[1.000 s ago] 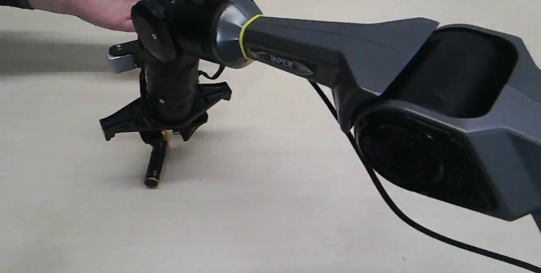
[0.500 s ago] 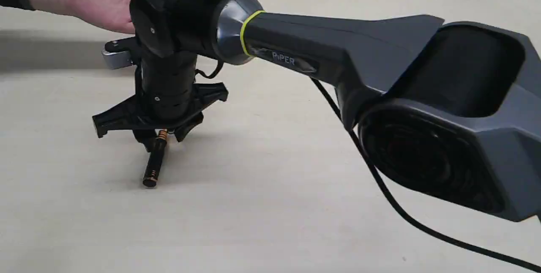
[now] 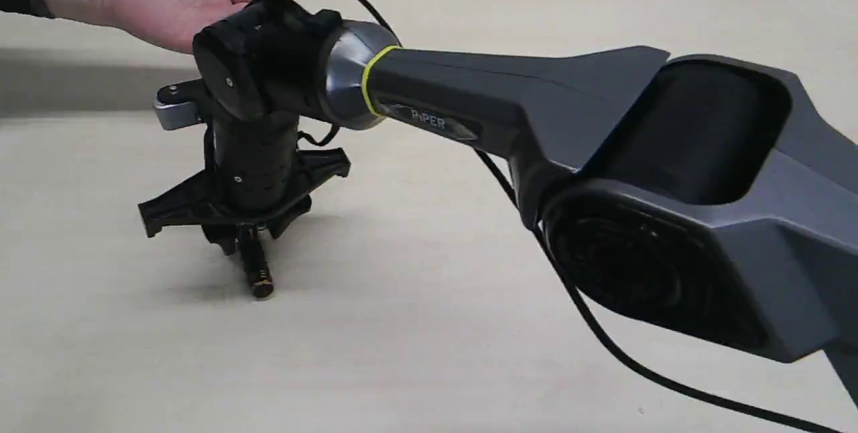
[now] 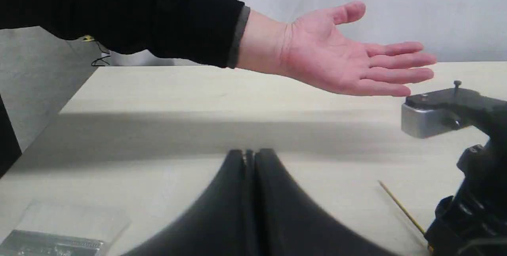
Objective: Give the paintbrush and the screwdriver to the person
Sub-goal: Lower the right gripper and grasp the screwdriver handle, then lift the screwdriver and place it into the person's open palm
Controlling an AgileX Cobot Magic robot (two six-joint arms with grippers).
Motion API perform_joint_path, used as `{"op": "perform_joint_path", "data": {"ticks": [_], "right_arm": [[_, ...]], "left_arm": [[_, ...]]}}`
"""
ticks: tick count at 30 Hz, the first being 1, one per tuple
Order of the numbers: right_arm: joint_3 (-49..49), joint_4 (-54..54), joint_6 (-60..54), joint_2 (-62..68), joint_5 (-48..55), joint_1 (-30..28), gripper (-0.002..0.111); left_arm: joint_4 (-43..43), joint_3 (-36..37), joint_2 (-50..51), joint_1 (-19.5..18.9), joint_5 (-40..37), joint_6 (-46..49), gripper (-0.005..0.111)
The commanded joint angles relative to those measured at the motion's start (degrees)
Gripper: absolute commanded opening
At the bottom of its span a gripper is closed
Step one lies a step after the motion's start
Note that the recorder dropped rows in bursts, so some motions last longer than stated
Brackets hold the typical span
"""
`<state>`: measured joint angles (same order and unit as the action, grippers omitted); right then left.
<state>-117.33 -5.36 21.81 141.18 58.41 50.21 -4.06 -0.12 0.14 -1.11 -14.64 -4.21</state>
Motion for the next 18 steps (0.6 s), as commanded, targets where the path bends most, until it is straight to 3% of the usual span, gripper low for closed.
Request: {"op": "perform_joint_path", "data": {"ticks": [1, 5, 7, 13, 18], "right_arm": [[0.11, 1.32, 0.59, 0.38, 0.33, -0.08, 0.045], [0.11, 1.32, 0.58, 0.38, 0.46, -0.08, 0.044], [0.11, 1.67, 0.26, 0.38, 0.97, -0.08, 0.038], [0.11, 3.44, -5.96, 0.24, 4.27, -0.08, 0.004], [0.11, 0.69, -9.64, -2.60, 4.21, -0.08, 0.004]], "left_arm": [[0.25, 0.12, -0.14, 0.47, 0.22, -0.12, 0.000], [0.25, 0.12, -0.14, 0.47, 0.22, -0.12, 0.000], [0.25, 0.12, -0.14, 0.47, 0.22, -0.12, 0.000], [0.25, 0.12, -0.14, 0.47, 0.22, -0.12, 0.000], [0.25, 0.12, -0.14, 0.47, 0.22, -0.12, 0.000]]}}
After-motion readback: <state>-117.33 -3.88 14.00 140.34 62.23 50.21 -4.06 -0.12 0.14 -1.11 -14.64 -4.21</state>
